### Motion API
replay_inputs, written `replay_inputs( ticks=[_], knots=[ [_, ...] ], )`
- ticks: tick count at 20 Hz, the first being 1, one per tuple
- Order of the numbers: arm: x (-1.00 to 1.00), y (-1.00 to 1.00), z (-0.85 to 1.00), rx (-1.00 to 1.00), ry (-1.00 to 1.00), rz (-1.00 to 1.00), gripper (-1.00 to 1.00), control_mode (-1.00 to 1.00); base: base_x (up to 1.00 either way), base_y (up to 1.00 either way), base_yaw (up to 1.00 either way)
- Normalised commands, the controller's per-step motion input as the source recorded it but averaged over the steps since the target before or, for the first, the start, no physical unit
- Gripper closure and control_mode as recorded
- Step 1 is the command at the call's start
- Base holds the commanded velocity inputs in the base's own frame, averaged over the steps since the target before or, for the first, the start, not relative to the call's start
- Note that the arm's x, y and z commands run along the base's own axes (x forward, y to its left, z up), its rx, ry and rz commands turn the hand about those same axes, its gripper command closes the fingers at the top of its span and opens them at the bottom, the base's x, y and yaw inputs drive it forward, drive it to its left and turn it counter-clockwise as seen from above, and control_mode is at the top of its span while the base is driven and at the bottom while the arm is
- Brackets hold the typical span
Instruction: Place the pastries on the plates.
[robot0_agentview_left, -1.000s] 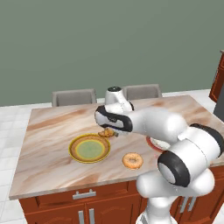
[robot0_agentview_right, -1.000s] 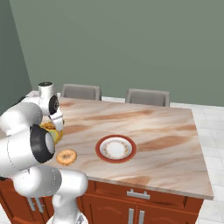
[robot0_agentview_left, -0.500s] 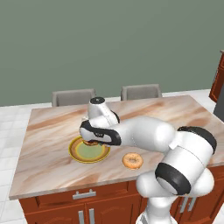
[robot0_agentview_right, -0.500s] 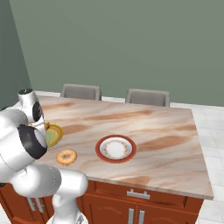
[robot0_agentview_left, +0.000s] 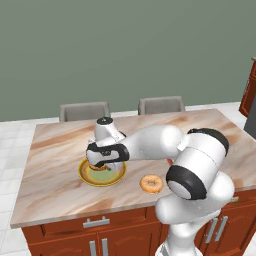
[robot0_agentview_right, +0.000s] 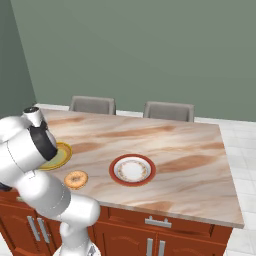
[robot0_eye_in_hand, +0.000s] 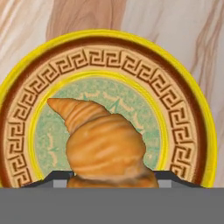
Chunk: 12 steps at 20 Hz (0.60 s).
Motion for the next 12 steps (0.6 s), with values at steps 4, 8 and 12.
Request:
replay_inputs(
  ticks=[4, 8, 12],
  knots=[
    [0.00, 0.00, -0.45, 0.01, 0.00, -0.02, 1.00, -1.00, 0.00, 0.00, 0.00],
    [0.00, 0.00, -0.22, 0.04, 0.00, -0.01, 1.00, -1.00, 0.00, 0.00, 0.00],
    [0.02, -0.01, -0.06, 0.02, 0.00, 0.00, -1.00, -1.00, 0.00, 0.00, 0.00]
  ],
)
